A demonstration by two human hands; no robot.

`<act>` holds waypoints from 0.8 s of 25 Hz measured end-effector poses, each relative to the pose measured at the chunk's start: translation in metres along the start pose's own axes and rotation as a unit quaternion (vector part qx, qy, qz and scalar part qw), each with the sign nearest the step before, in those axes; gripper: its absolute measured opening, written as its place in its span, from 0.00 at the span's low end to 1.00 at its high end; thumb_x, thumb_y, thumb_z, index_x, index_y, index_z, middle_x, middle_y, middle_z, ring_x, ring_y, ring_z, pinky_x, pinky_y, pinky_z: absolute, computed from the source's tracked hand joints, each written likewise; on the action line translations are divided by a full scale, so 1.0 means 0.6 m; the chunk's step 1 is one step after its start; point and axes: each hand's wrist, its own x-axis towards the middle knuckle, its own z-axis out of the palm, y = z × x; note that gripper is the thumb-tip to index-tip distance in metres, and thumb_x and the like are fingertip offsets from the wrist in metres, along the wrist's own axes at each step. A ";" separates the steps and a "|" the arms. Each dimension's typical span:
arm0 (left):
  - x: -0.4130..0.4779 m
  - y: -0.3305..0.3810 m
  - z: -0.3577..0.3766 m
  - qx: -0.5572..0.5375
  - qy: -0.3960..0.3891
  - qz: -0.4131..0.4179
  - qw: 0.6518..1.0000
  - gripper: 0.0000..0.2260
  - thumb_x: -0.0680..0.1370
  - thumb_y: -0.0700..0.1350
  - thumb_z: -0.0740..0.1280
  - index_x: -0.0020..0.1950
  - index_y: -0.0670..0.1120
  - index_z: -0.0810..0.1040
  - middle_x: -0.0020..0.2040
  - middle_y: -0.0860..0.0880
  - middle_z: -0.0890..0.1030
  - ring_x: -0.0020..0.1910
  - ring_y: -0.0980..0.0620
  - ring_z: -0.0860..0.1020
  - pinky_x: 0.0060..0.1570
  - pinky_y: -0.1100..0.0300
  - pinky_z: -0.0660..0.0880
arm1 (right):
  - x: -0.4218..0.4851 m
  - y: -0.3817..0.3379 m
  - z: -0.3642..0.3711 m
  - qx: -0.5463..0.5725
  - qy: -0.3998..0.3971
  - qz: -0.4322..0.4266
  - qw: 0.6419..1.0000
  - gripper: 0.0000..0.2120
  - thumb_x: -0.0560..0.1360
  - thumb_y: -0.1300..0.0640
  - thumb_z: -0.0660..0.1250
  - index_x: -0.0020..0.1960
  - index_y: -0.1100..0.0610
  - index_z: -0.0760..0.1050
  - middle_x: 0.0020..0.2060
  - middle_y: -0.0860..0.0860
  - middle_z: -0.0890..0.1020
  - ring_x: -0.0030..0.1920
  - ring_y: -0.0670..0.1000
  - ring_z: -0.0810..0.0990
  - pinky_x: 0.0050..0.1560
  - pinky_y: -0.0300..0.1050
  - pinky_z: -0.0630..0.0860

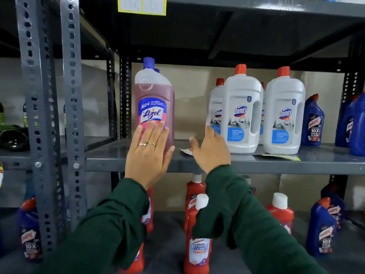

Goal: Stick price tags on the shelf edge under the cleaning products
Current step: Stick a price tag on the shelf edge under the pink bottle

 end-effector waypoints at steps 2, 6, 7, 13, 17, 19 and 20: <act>-0.019 -0.002 0.011 -0.002 -0.031 0.008 0.999 0.22 0.78 0.51 0.56 0.64 0.38 0.70 0.63 0.37 0.75 0.63 0.40 0.72 0.66 0.45 0.57 | 0.000 -0.009 0.021 -0.028 -0.047 0.068 0.996 0.23 0.75 0.50 0.61 0.61 0.64 0.61 0.57 0.64 0.76 0.60 0.64 0.70 0.56 0.54 0.70; -0.063 -0.004 0.029 -0.005 -0.089 -0.002 0.996 0.20 0.77 0.52 0.55 0.59 0.38 0.74 0.57 0.39 0.80 0.55 0.41 0.77 0.57 0.46 0.69 | 0.000 -0.016 0.041 -0.093 -0.093 0.156 0.979 0.22 0.73 0.51 0.63 0.59 0.65 0.62 0.59 0.64 0.75 0.61 0.64 0.69 0.59 0.53 0.69; -0.065 -0.006 0.028 -0.006 -0.087 -0.004 0.996 0.20 0.77 0.52 0.56 0.58 0.39 0.74 0.54 0.39 0.81 0.52 0.41 0.78 0.54 0.47 0.70 | 0.004 -0.017 0.039 -0.088 -0.092 0.167 0.978 0.23 0.72 0.52 0.64 0.59 0.65 0.62 0.59 0.64 0.75 0.61 0.64 0.69 0.59 0.54 0.69; -0.064 -0.005 0.023 0.003 -0.109 0.007 0.994 0.16 0.78 0.51 0.56 0.50 0.40 0.75 0.44 0.42 0.82 0.43 0.42 0.78 0.46 0.49 0.69 | -0.003 -0.025 0.042 -0.017 0.011 0.147 0.989 0.20 0.69 0.66 0.66 0.58 0.65 0.62 0.59 0.64 0.71 0.55 0.65 0.74 0.54 0.55 0.71; -0.062 -0.002 0.014 -0.043 -0.123 -0.022 0.991 0.18 0.78 0.50 0.53 0.54 0.39 0.73 0.47 0.38 0.82 0.43 0.39 0.78 0.48 0.47 0.68 | -0.024 -0.016 0.037 0.223 0.151 0.166 0.949 0.13 0.69 0.69 0.65 0.51 0.60 0.68 0.49 0.58 0.78 0.45 0.55 0.75 0.53 0.49 0.73; -0.047 0.003 0.005 -0.103 -0.117 -0.055 0.986 0.21 0.77 0.49 0.51 0.64 0.38 0.66 0.57 0.33 0.77 0.47 0.34 0.77 0.47 0.44 0.72 | -0.028 -0.010 0.025 0.335 0.152 0.178 0.913 0.11 0.69 0.65 0.69 0.48 0.57 0.70 0.47 0.57 0.81 0.43 0.50 0.77 0.51 0.43 0.74; -0.036 0.006 -0.004 -0.136 -0.115 -0.065 0.982 0.23 0.77 0.50 0.50 0.69 0.39 0.59 0.64 0.33 0.72 0.53 0.32 0.75 0.48 0.41 0.74 | -0.029 -0.008 0.020 0.381 0.131 0.170 0.899 0.11 0.69 0.65 0.69 0.47 0.55 0.71 0.48 0.59 0.82 0.44 0.51 0.79 0.51 0.44 0.76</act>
